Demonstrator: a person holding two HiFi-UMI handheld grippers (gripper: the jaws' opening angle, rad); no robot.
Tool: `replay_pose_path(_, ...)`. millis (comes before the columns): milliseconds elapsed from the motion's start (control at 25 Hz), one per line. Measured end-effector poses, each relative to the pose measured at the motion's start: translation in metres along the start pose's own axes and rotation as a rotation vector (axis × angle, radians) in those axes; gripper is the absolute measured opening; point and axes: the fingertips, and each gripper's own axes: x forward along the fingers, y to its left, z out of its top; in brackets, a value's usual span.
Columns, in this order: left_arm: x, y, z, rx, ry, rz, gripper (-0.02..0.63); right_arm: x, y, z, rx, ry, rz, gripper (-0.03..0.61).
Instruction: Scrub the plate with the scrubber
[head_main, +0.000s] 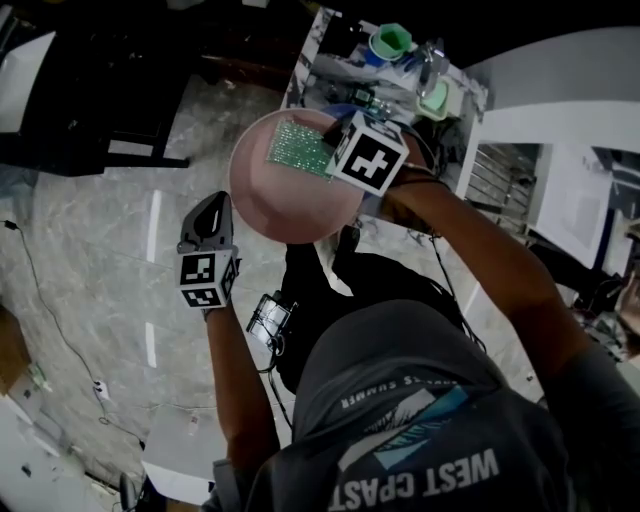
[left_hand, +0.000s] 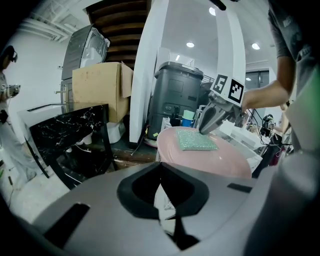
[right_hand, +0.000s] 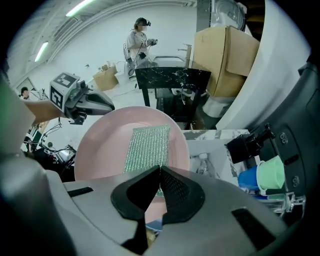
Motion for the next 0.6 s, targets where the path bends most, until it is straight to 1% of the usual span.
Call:
replay_pose_path(280, 0.001, 0.0, 0.004, 0.016, 0.02, 0.001, 0.003, -0.016, 0.013, -0.02, -0.018, 0.005, 0.01, 0.034)
replay_pose_path(480, 0.0, 0.0, 0.004, 0.022, 0.033, 0.013, 0.003, -0.013, 0.046, -0.028, -0.053, 0.009, 0.065, 0.034)
replay_pose_path(600, 0.0, -0.002, 0.007, 0.023, 0.021, 0.018, 0.003, -0.008, 0.066, -0.024, -0.085, 0.008, 0.101, 0.034)
